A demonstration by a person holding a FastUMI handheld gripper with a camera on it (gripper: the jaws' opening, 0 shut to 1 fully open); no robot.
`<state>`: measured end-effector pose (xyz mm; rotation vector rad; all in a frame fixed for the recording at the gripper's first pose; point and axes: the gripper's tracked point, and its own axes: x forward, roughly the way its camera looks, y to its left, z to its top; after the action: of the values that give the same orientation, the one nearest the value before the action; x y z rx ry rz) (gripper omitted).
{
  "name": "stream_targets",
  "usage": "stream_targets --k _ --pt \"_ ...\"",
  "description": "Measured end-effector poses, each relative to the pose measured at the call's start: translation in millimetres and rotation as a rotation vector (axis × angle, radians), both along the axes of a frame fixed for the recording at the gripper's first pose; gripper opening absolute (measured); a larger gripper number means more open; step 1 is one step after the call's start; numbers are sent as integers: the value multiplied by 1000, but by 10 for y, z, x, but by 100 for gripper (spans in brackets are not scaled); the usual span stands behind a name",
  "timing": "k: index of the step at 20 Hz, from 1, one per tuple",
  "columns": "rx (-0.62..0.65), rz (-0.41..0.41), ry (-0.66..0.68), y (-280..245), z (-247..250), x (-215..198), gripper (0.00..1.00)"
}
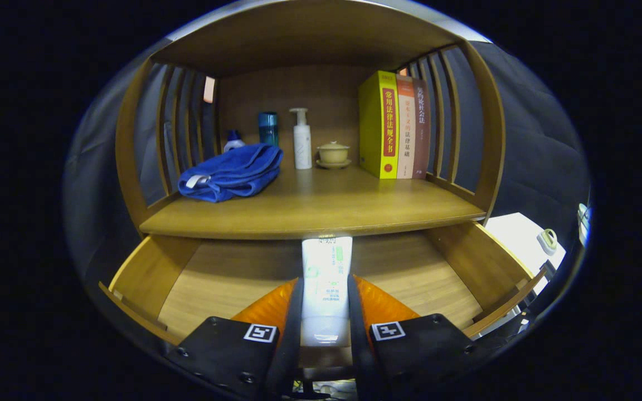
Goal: Pull open the drawer, take out the items inside it, and place them on the countertop above the cabinet.
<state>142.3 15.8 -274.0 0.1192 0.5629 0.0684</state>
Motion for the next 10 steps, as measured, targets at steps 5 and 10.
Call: stream_targets --k 5,10 --pt "42 -31 -59 -38 72 159 48" --pt "70 -29 -97 -17 164 285 48"
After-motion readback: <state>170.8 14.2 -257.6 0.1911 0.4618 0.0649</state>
